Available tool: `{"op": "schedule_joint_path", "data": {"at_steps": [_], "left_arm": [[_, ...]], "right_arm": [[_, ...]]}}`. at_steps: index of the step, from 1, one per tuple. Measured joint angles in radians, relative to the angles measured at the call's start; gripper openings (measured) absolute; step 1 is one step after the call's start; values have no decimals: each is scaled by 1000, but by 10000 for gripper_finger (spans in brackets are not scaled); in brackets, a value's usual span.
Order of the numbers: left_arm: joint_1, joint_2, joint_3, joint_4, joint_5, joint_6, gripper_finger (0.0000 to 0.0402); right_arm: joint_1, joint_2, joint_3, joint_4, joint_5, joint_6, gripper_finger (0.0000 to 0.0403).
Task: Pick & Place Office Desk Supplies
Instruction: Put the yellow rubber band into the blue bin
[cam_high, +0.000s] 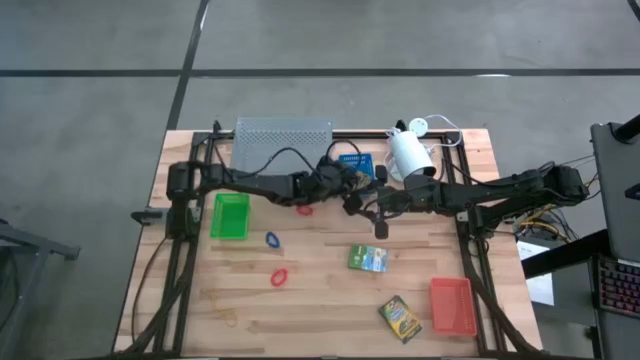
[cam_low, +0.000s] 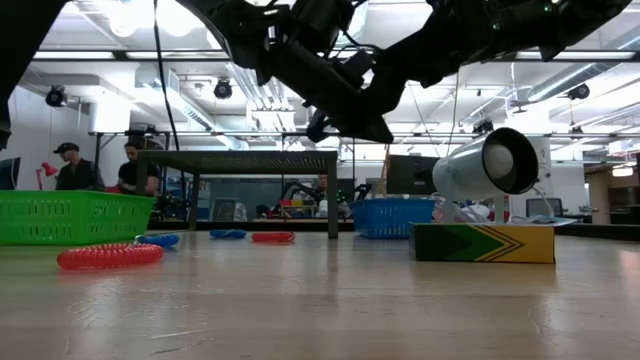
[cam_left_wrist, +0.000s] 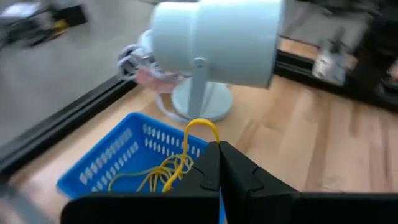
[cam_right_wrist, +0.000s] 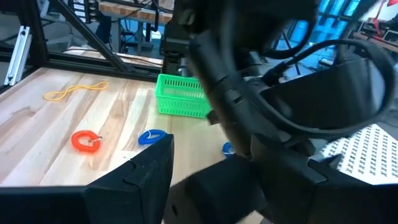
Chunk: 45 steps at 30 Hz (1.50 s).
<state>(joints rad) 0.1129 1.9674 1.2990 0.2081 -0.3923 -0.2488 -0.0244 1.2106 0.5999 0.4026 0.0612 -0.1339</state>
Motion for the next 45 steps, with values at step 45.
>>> {"op": "schedule_joint_path", "data": {"at_steps": [45], "left_arm": [[41,74,71,-146,-102,-59,0]], "right_arm": [[0,1,0,-4,-1,0,212]]}}
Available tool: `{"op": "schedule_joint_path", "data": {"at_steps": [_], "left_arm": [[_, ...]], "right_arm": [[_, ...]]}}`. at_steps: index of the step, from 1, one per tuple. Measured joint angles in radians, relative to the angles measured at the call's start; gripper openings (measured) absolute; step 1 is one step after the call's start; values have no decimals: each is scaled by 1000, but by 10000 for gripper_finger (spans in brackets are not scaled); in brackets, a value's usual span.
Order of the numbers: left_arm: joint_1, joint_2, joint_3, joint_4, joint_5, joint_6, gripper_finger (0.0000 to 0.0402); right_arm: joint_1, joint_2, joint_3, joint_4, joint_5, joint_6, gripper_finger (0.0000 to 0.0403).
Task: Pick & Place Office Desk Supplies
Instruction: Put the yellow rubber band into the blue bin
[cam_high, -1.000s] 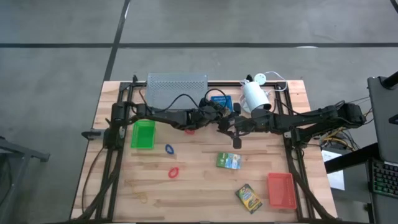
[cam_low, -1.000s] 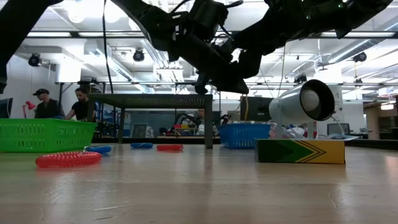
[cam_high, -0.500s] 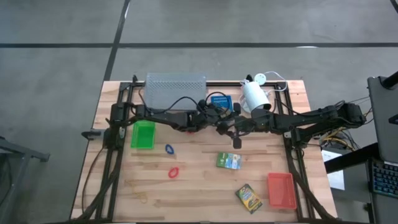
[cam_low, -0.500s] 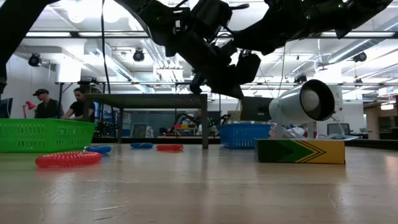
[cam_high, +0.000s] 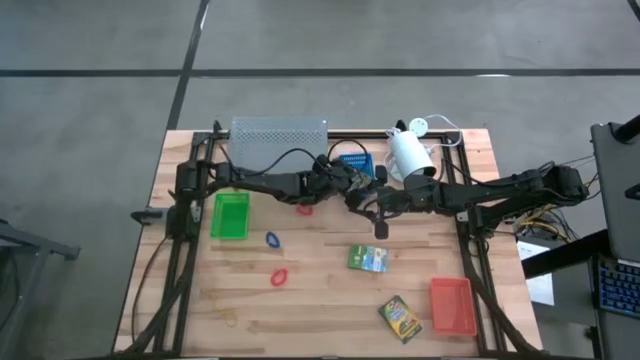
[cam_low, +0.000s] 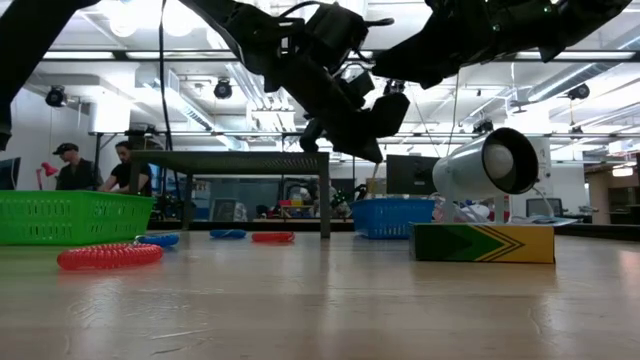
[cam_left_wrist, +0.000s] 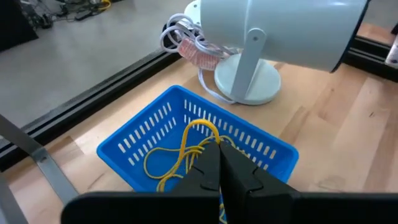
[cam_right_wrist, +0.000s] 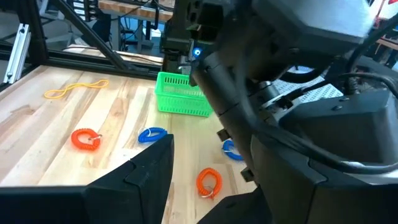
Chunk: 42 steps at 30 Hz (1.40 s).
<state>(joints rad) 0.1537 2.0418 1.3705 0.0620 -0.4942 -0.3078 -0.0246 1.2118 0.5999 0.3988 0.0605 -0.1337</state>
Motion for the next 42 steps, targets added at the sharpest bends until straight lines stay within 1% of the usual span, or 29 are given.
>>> {"op": "schedule_joint_path", "data": {"at_steps": [5,9,19,23,32,34,36,38,42], "left_arm": [[10,-1,0,-18,15,41,0],[12,-6,0,-60,15,42,0],[6,-20,-3,-10,13,39,0],[-13,-37,1,-10,-20,41,0],[-93,-42,2,15,-128,18,0],[-104,-42,2,25,-153,-1,0],[-110,-42,2,28,-177,-57,0],[-112,-42,-3,30,-187,-91,0],[-113,-42,-8,23,-187,-103,0]], "right_arm": [[0,0,0,0,0,1,212],[0,0,0,0,0,0,212],[0,0,0,0,0,1,212],[0,0,0,0,0,2,212],[0,0,0,0,0,2,212],[0,0,0,0,0,1,212],[0,0,0,1,1,0,212],[0,0,0,1,1,0,212],[-1,0,0,1,3,1,212]]}}
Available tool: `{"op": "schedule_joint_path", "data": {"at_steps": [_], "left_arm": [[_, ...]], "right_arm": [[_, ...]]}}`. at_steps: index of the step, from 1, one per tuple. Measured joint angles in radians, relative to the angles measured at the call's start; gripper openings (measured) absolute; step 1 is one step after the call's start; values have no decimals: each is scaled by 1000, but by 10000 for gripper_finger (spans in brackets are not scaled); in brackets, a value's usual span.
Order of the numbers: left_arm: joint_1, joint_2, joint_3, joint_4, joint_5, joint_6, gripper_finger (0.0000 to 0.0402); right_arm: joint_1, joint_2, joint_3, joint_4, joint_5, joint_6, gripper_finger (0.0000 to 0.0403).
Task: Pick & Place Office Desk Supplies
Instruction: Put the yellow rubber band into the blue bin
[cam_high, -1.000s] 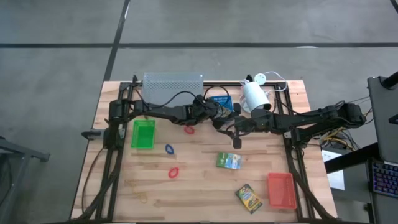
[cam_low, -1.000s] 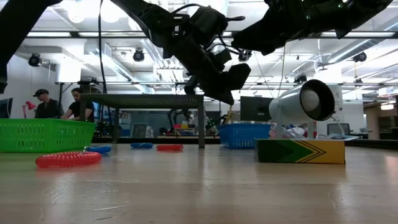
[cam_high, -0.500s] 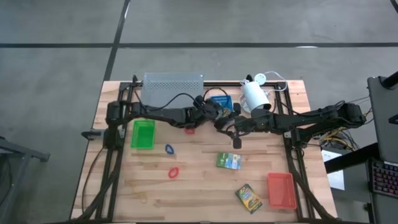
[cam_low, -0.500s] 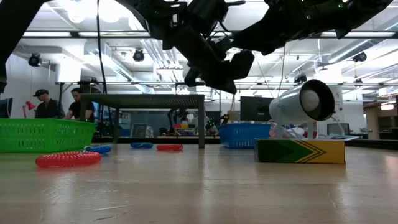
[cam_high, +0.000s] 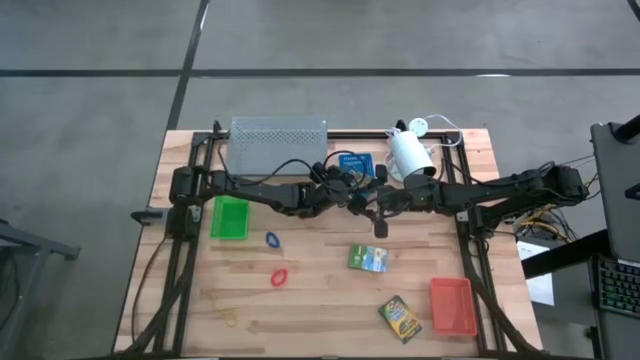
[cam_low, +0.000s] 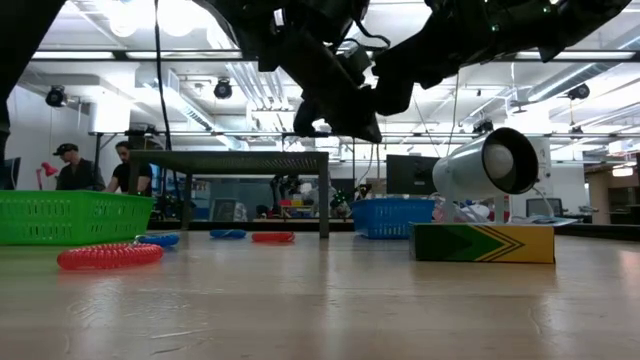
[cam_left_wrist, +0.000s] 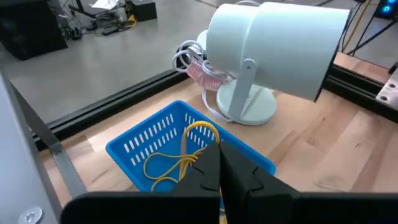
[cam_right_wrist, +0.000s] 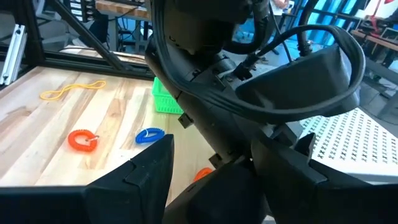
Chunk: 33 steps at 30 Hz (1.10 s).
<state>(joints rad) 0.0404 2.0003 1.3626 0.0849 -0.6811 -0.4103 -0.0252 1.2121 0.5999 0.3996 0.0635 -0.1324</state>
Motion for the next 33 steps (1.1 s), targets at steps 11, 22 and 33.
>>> {"op": "schedule_joint_path", "data": {"at_steps": [11,22,33], "left_arm": [[4,0,-94,42,-3,-14,0],[-10,0,-144,229,6,61,0],[72,-2,-116,229,170,165,0]], "right_arm": [[1,0,0,-2,-4,-1,212],[1,0,0,-2,-3,0,212],[1,0,0,-1,-3,1,212]]}}
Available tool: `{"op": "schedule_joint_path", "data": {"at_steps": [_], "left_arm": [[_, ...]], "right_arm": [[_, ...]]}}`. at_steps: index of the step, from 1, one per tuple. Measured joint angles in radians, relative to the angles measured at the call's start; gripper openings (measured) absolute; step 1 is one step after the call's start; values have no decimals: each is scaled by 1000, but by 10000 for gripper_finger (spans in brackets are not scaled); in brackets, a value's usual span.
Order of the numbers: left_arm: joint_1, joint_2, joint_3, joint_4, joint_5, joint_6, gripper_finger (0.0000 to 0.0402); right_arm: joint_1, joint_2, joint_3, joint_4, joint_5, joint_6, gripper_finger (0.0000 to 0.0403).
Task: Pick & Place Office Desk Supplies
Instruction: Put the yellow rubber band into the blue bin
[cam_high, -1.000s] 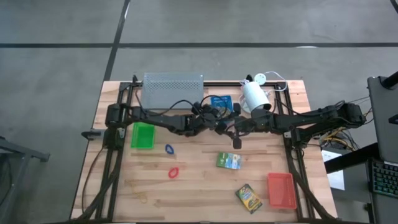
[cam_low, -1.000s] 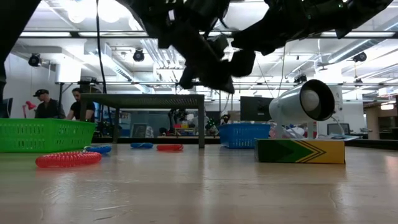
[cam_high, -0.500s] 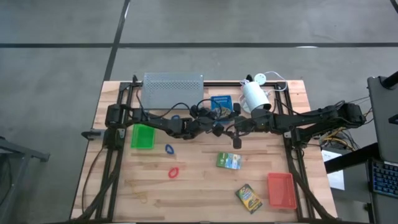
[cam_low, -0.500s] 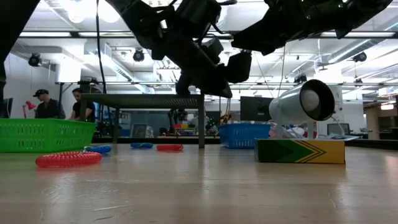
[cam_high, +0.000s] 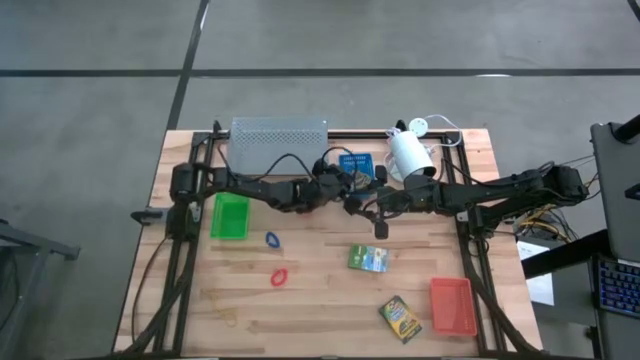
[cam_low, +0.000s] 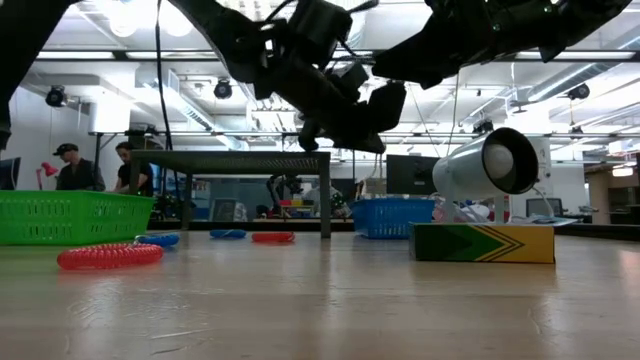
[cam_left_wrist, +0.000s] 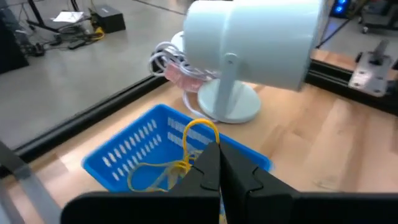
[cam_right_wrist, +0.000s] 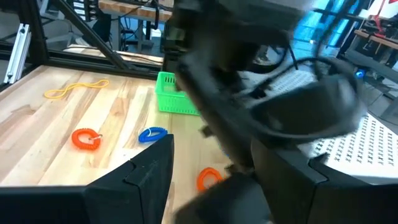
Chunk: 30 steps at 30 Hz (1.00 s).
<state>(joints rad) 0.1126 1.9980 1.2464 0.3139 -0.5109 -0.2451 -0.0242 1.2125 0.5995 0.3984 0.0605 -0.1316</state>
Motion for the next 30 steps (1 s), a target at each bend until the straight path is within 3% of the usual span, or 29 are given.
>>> {"op": "schedule_joint_path", "data": {"at_steps": [14,20,30], "left_arm": [[114,0,52,-74,285,227,0],[163,0,52,-93,431,212,0],[169,0,52,-122,445,223,1]], "right_arm": [[0,0,0,0,0,0,212],[0,0,0,0,0,0,212],[0,0,0,0,0,0,212]]}}
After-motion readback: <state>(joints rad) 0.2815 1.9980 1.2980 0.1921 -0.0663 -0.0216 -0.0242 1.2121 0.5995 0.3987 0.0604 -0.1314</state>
